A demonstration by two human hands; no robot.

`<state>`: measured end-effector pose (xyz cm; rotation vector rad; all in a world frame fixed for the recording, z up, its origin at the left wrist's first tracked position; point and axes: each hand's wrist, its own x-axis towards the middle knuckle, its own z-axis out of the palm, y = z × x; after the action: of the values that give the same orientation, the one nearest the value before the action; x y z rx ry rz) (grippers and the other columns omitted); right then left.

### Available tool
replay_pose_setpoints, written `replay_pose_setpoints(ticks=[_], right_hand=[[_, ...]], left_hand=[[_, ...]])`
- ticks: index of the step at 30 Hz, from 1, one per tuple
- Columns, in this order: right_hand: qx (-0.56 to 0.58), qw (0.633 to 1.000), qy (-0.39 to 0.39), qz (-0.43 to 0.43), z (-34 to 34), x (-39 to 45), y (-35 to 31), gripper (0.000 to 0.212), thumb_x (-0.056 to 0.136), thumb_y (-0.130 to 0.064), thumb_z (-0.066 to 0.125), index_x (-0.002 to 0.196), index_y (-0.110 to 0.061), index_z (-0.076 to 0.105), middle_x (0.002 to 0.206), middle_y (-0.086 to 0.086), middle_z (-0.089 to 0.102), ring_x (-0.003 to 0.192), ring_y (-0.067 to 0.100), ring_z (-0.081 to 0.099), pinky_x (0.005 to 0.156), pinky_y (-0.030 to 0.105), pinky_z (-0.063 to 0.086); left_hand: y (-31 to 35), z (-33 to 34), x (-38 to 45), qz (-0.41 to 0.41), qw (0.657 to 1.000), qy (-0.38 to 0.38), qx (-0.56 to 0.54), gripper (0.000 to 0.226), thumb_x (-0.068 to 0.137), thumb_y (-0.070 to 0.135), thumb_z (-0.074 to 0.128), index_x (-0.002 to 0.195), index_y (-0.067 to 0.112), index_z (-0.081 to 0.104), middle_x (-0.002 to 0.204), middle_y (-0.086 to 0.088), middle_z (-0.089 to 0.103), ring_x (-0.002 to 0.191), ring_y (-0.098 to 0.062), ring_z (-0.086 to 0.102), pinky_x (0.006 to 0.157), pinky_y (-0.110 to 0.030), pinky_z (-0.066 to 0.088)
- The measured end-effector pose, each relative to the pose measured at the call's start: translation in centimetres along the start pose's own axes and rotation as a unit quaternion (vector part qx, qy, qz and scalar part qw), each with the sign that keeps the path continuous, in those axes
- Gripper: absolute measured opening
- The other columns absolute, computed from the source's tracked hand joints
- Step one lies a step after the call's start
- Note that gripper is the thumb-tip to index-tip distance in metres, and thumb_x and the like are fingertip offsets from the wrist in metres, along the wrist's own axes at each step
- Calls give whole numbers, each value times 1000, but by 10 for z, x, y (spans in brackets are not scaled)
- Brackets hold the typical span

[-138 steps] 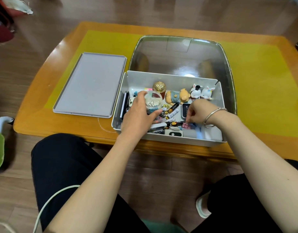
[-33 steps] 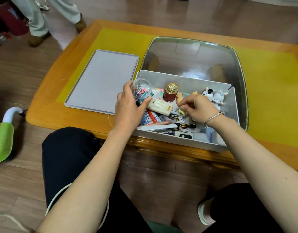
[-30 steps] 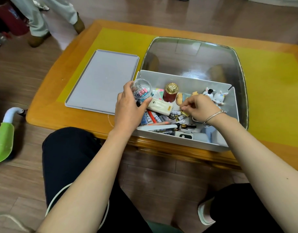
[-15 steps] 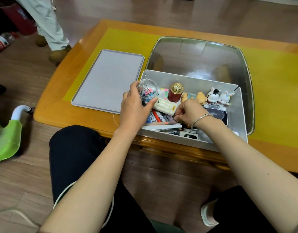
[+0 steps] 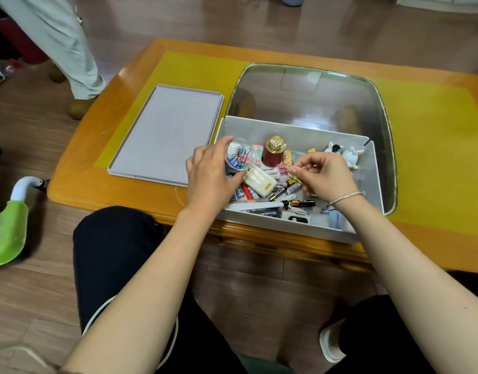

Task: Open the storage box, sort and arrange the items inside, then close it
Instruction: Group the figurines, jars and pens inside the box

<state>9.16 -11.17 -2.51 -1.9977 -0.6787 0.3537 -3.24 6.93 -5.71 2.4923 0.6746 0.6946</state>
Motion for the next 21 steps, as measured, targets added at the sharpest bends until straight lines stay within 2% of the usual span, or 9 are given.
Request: replay_pose_setpoints(ticks=[2,4,7,9,12,14,16,18,21], right_hand=[[24,999,18,-9,-1,-2,-4,8,83,-8,68,79,-1,66,48,-8,53,33,4,50,37,16,43],[57,998,29,-11,-2,-3,-9,7,84,-4,66,78,-5,65,45,-11,53,34,3,50,36,15,43],[70,997,28,-24,-3,-5,-14,14,85,-4,65,76,-15,65,50,-7,54,36,3,51,37,15,43],[65,997,33,-32,-4,-7,-15,15,85,-5,65,77,-17,65,51,-5,54,36,4,51,37,16,44],[34,997,55,-43,-4,-9,-13,14,84,-6,67,76,-18,66,54,4,54,35,6,50,38,21,45],[4,997,61,-51,-3,-10,-10,9,82,-9,70,77,-16,67,56,6,55,35,7,51,40,23,45],[-22,995,65,-68,1,-10,-10,6,80,-12,72,76,-15,68,59,8,57,36,8,51,42,18,43],[-56,991,78,-94,4,-9,-11,5,78,-17,75,75,-16,70,60,7,56,43,9,49,48,16,41],[-118,981,83,-132,8,-5,-12,9,75,-18,77,78,-10,74,61,-1,53,58,16,47,60,23,38]], left_hand=[[3,-2,0,18,999,-10,31,70,72,45,78,131,25,46,123,1,59,120,-21,42,95,-36,30],[12,0,-2,23,999,-28,33,71,71,41,80,130,21,46,125,0,58,121,-21,43,95,-35,30],[33,10,-9,-9,989,-106,-102,67,72,25,81,128,19,43,124,0,57,115,-19,52,91,-29,41],[42,18,-12,-6,981,-133,-139,66,73,25,81,127,22,43,122,4,57,111,-15,55,86,-26,46],[43,21,-12,9,985,-139,-100,69,71,26,82,127,27,42,123,7,56,110,-12,54,82,-29,50],[40,21,-10,-4,984,-141,-109,69,70,26,84,126,28,43,122,8,57,105,-9,53,79,-25,47],[40,20,-9,-11,982,-145,-119,68,69,27,84,125,28,45,121,8,56,98,-5,51,80,-23,43],[41,20,-10,-4,981,-154,-116,68,70,30,84,126,28,46,122,8,57,102,-8,53,83,-26,46],[42,19,-11,7,979,-172,-104,70,71,37,81,130,30,43,126,8,57,111,-15,55,88,-37,51]])
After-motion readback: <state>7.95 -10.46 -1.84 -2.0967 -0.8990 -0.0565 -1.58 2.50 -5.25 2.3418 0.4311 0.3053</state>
